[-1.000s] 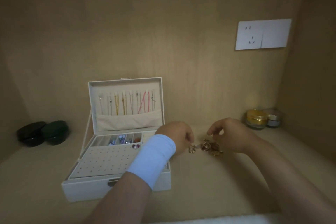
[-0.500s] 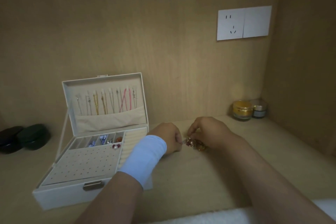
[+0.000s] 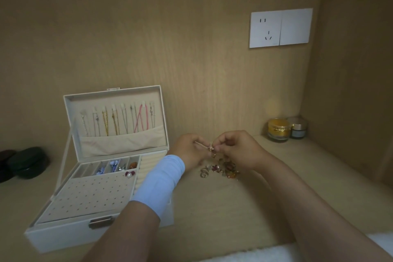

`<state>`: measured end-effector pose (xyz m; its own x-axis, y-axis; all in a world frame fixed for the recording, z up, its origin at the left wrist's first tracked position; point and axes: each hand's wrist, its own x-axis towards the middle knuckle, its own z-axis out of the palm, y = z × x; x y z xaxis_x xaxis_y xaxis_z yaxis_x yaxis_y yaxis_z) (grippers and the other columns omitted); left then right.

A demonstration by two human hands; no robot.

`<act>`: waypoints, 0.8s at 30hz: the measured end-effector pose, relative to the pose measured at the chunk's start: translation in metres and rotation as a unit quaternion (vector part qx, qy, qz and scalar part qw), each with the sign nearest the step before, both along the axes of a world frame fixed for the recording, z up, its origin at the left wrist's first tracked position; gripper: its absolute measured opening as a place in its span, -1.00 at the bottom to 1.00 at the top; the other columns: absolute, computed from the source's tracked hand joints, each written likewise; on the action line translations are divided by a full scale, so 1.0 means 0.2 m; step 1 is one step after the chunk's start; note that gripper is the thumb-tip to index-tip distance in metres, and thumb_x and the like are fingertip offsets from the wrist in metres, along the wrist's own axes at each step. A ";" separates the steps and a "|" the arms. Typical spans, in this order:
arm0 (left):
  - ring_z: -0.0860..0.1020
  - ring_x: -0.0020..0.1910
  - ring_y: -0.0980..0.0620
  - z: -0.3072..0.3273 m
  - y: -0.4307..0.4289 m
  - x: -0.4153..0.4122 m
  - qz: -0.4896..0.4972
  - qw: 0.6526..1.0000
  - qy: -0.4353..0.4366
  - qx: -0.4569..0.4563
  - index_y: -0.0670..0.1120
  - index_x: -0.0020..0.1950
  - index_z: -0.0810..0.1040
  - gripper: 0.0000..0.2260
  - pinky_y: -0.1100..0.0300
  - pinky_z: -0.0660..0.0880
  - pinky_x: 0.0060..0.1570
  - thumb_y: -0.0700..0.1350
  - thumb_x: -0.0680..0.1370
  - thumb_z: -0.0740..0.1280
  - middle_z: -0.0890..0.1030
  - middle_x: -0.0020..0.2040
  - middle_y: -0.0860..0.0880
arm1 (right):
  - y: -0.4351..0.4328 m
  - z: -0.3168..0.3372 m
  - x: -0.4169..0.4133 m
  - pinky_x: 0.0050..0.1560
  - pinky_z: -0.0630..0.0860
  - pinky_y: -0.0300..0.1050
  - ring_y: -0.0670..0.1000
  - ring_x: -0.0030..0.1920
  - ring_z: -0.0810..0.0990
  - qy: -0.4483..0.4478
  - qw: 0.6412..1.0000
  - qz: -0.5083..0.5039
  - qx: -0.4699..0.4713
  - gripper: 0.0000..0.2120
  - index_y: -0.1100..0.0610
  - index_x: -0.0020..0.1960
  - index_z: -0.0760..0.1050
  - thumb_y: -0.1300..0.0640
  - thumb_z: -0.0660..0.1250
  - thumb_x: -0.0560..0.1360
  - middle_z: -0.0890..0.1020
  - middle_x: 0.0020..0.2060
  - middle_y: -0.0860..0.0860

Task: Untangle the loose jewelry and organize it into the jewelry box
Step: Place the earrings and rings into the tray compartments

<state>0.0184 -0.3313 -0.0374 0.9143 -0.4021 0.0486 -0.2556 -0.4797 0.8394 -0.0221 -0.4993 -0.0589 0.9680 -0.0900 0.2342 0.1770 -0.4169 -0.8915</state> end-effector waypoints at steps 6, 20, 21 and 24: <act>0.57 -0.31 -0.04 -0.01 0.02 0.00 -0.011 1.000 -0.013 -0.020 -0.02 0.01 0.51 -0.77 0.08 0.55 -0.14 -0.29 0.45 0.40 0.68 -0.16 -0.09 | 0.06 0.02 -0.03 -0.54 0.44 -0.22 -0.05 -0.43 0.53 0.035 0.996 0.041 0.075 -0.78 0.19 0.07 0.59 0.40 0.44 0.46 0.63 -0.15 0.07; 0.53 -0.18 0.15 -0.01 0.08 0.02 -0.021 0.986 -0.136 0.095 0.02 0.09 0.55 -0.79 0.34 0.39 -0.17 -0.25 0.56 0.25 0.56 -0.23 0.13 | 0.04 0.02 -0.05 -0.50 0.36 -0.27 -0.07 -0.48 0.55 0.060 0.997 0.024 0.031 -0.94 0.16 -0.09 0.64 0.28 0.48 0.48 0.65 -0.29 0.09; 0.53 -0.18 0.14 0.00 0.09 0.03 -0.012 0.985 -0.142 0.097 0.02 0.06 0.57 -0.80 0.35 0.38 -0.18 -0.24 0.57 0.25 0.54 -0.23 0.13 | 0.03 0.02 -0.05 -0.50 0.36 -0.28 -0.10 -0.51 0.49 0.060 0.998 0.026 0.021 -0.96 0.15 -0.11 0.65 0.27 0.46 0.49 0.65 -0.33 0.08; 0.48 -0.22 0.22 0.00 0.12 0.05 0.009 0.983 -0.153 0.098 0.04 -0.01 0.61 -0.80 0.48 0.32 -0.26 -0.23 0.57 0.26 0.50 -0.24 0.17 | 0.03 0.02 -0.06 -0.50 0.36 -0.33 -0.17 -0.55 0.42 0.070 0.997 0.037 -0.011 -0.93 0.16 -0.10 0.69 0.26 0.43 0.52 0.64 -0.44 -0.05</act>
<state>0.0286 -0.3069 -0.0372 0.8760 -0.4147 0.2463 -0.4719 -0.6315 0.6152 -0.0341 -0.4924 -0.0544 0.9951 -0.0126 0.0976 0.0829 -0.4275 -0.9002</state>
